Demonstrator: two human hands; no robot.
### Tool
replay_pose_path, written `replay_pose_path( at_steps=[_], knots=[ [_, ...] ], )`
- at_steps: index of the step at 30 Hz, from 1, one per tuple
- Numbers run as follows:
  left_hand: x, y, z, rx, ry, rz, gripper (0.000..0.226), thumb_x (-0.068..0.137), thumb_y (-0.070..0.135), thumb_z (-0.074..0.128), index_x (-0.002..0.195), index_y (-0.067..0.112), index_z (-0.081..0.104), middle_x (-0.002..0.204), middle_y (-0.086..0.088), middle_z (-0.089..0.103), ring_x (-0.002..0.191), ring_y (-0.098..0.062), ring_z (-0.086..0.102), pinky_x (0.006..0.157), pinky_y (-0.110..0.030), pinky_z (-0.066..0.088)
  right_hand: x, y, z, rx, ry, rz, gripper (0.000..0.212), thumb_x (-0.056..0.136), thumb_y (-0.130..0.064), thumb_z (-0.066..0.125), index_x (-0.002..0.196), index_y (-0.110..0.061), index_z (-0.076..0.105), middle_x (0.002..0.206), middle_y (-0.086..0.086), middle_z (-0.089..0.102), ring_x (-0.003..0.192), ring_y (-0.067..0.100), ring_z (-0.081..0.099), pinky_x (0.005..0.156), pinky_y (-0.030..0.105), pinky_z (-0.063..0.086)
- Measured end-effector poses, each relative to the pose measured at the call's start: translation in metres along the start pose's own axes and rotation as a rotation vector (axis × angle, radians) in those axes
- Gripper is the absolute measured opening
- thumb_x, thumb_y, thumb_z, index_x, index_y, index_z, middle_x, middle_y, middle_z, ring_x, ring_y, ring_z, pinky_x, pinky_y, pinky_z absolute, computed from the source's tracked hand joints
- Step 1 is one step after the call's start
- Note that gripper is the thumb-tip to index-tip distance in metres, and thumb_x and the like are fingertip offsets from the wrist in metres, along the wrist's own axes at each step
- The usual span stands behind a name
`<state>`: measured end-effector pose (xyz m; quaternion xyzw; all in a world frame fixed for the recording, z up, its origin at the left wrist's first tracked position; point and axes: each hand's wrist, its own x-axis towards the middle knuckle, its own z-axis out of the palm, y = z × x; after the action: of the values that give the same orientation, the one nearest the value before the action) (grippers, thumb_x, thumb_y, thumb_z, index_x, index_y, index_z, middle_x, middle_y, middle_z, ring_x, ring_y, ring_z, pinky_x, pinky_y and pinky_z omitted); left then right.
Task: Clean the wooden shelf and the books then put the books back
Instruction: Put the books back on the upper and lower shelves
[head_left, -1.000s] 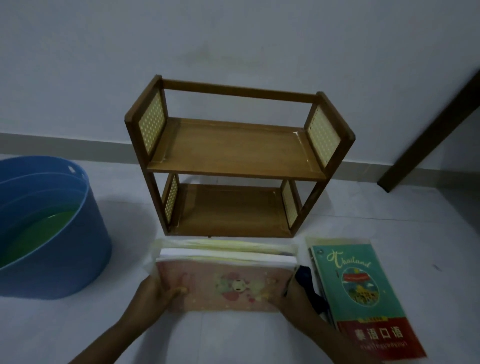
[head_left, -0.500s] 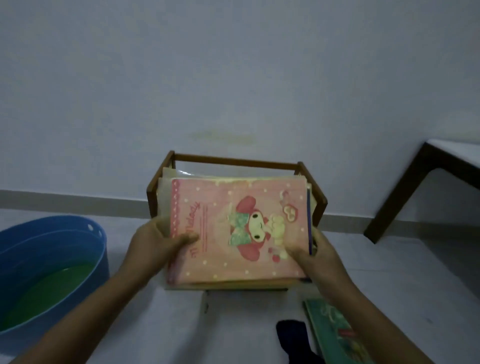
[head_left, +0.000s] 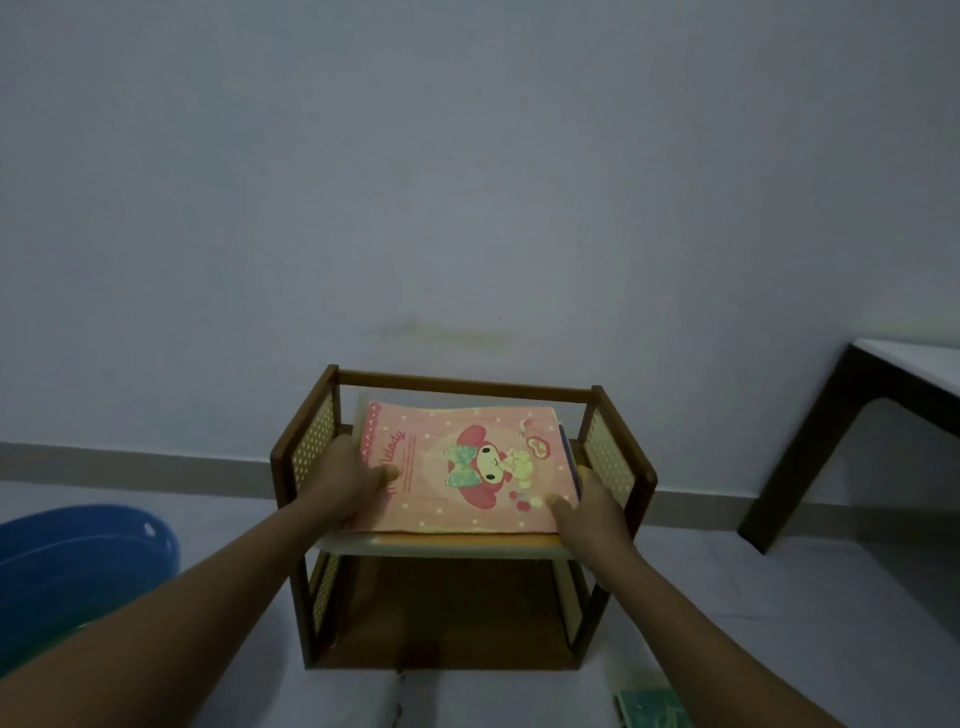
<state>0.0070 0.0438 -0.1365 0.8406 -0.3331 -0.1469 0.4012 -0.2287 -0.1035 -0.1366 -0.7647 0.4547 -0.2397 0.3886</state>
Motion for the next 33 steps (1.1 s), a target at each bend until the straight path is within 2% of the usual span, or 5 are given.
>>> replay_pose_path(
  at_steps=[6,12,18,28,33],
  knots=[
    [-0.025,-0.004,-0.002,0.092,0.130,0.176,0.028,0.090,0.036,0.061,0.110,0.018,0.052,0.083,0.015,0.055,0.075,-0.001,0.057,0.058,-0.019,0.045,-0.019,0.009,-0.011,-0.042,-0.046,-0.146,0.037,0.100,-0.026,0.046,0.136,-0.018,0.046,0.119,-0.002,0.057,0.097,0.009,0.052,0.071,0.018,0.040],
    [-0.092,-0.029,-0.004,-0.065,0.022,0.358,0.055,0.083,0.026,0.071,0.110,0.060,0.037,0.113,0.038,0.039,0.099,0.015,0.046,0.075,-0.007,0.038,-0.047,0.028,-0.033,0.062,-0.252,-0.232,0.055,0.088,-0.029,0.067,0.123,-0.045,0.029,0.110,-0.038,0.037,0.095,-0.021,0.040,0.069,-0.006,0.038],
    [-0.078,-0.035,0.000,0.151,0.141,0.202,0.061,0.088,0.032,0.066,0.142,0.019,0.042,0.126,-0.007,0.064,0.107,-0.024,0.063,0.081,-0.032,0.050,-0.032,0.033,-0.016,-0.163,-0.082,-0.282,0.053,0.093,-0.036,0.057,0.141,-0.023,0.040,0.131,-0.005,0.055,0.115,0.013,0.053,0.077,0.011,0.040],
    [-0.079,-0.021,-0.001,0.148,0.107,0.154,0.060,0.089,0.035,0.063,0.143,0.021,0.040,0.122,-0.004,0.065,0.104,-0.023,0.063,0.077,-0.031,0.047,-0.031,0.032,-0.008,-0.158,-0.053,-0.263,0.051,0.094,-0.033,0.057,0.140,-0.018,0.041,0.133,-0.001,0.055,0.118,0.016,0.052,0.086,0.021,0.041],
    [-0.128,-0.025,0.021,-0.192,0.337,0.028,0.045,0.092,0.031,0.060,0.133,0.017,0.045,0.117,-0.007,0.060,0.098,-0.027,0.060,0.068,-0.034,0.048,-0.072,0.065,-0.025,-0.098,0.008,-0.298,0.053,0.097,-0.029,0.052,0.145,-0.025,0.031,0.127,-0.017,0.044,0.116,0.003,0.044,0.093,0.017,0.036]
  ],
)
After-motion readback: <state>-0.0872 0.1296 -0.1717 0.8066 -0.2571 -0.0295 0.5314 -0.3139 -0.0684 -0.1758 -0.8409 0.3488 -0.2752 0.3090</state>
